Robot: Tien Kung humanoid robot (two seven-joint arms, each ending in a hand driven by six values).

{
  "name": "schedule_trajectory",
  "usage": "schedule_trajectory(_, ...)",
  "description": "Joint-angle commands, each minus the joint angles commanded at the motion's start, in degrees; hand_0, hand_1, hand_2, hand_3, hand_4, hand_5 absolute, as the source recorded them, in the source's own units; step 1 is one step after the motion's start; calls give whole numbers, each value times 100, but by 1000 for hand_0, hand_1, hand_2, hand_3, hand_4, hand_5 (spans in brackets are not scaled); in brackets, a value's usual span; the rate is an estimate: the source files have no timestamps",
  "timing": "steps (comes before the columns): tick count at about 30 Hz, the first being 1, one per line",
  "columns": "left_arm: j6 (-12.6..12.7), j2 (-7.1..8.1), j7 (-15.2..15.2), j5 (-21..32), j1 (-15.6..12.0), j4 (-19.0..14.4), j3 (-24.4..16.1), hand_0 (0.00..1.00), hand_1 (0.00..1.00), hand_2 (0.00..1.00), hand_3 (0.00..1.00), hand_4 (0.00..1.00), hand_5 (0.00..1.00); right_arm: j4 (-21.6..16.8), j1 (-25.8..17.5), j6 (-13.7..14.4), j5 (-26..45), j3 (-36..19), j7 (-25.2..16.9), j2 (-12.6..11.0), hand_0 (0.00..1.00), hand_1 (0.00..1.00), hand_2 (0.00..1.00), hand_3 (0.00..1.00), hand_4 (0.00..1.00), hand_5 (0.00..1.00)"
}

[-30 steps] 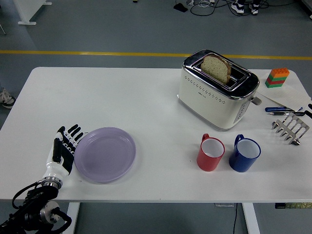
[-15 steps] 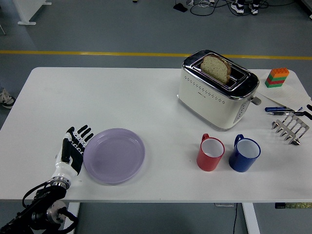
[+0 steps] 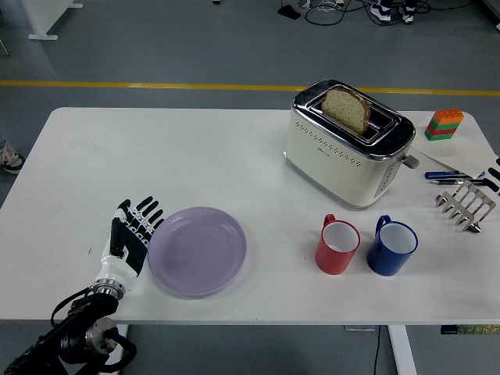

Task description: Push plate across desktop,pick up the break from the machine,place the break in the plate

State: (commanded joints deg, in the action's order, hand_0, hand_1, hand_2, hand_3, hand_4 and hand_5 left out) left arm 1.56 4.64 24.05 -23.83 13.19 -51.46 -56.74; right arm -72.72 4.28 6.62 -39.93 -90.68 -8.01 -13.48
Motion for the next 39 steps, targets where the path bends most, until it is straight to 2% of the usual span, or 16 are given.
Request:
schedule_trajectory(5, -36, -2, -3, 134, 46, 53, 149, 830, 820, 816, 731, 554, 998, 3, -7, -2, -1, -2, 0, -1, 705, 667, 688, 637, 519, 388)
schedule_trajectory(15, -111, -44, 11, 578, 317, 207, 617, 829, 818, 810, 730, 554, 998, 1, 4, -14, 4, 10, -2, 6, 704, 666, 688, 636, 519, 388)
schedule_trajectory(26, -150, -151, 39, 914, 584, 374, 993, 826, 815, 807, 728, 557, 998, 7, 16, -17, 5, 39, -1, 4, 704, 666, 687, 635, 520, 390)
schedule_trajectory(30, -229, -208, 29, 1231, 687, 504, 1153, 826, 814, 807, 727, 556, 998, 9, 15, -19, 7, 51, -2, 6, 704, 666, 687, 635, 520, 390)
schedule_trajectory(39, -274, -275, 8, 1288, 798, 473, 1279, 825, 812, 806, 727, 555, 998, 7, 10, -20, 11, 60, -1, 10, 704, 665, 687, 635, 520, 390)
